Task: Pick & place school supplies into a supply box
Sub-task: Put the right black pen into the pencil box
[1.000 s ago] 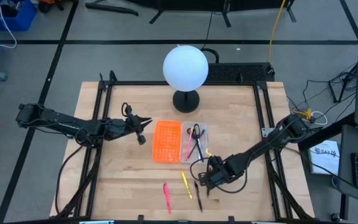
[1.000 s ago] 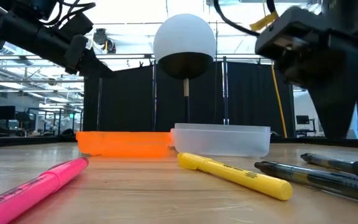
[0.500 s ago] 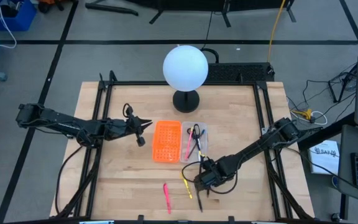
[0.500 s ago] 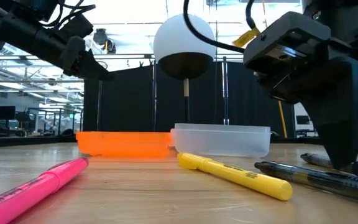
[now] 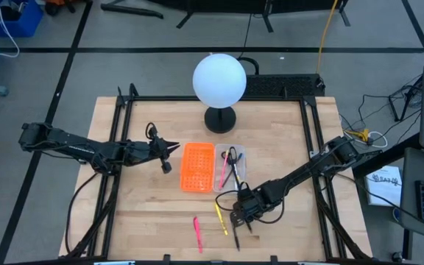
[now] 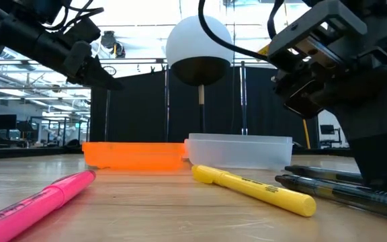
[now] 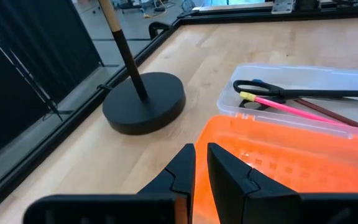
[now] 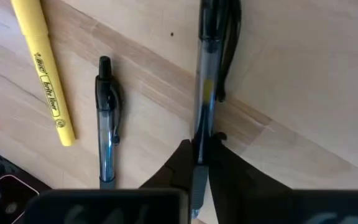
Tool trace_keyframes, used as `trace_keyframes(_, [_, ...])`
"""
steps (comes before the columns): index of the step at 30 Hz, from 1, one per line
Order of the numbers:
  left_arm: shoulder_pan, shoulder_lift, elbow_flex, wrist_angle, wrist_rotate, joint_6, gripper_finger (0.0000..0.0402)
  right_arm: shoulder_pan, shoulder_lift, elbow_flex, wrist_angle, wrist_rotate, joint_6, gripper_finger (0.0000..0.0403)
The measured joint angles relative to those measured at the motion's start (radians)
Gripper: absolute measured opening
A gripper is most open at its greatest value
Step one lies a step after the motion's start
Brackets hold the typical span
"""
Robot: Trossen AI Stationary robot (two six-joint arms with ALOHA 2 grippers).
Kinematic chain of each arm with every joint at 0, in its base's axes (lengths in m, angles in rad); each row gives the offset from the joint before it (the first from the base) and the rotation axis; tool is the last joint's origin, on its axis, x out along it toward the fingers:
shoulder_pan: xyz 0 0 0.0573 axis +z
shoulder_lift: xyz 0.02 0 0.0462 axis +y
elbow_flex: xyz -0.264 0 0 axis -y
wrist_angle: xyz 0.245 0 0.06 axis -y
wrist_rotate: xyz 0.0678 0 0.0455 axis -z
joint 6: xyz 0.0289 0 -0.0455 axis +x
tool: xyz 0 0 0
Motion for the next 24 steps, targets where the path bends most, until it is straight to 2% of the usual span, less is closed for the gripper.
trace_keyframes(5, [0.000, 0.000, 0.000, -0.040, 0.000, -0.020, 0.0051, 0.003, -0.027, -0.008, 0.011, 0.025, -0.032, 0.0024])
trace_keyframes(10, [0.000, 0.000, 0.000, -0.051, 0.014, -0.024, 0.0051, 0.025, -0.113, -0.010, 0.123, 0.116, -0.035, 0.0019])
trace_keyframes(14, [-0.001, 0.000, 0.000, -0.051, 0.053, -0.026, 0.0051, 0.051, -0.199, -0.014, 0.140, 0.283, -0.044, 0.0019])
trace_keyframes(16, [-0.001, 0.000, 0.000, -0.057, 0.054, -0.027, 0.0051, 0.052, -0.242, -0.010, 0.157, 0.328, -0.037, 0.0019])
trace_keyframes(24, [-0.001, 0.000, 0.000, -0.074, 0.049, -0.031, 0.0051, 0.032, -0.339, -0.009, 0.152, 0.359, -0.039, 0.0019])
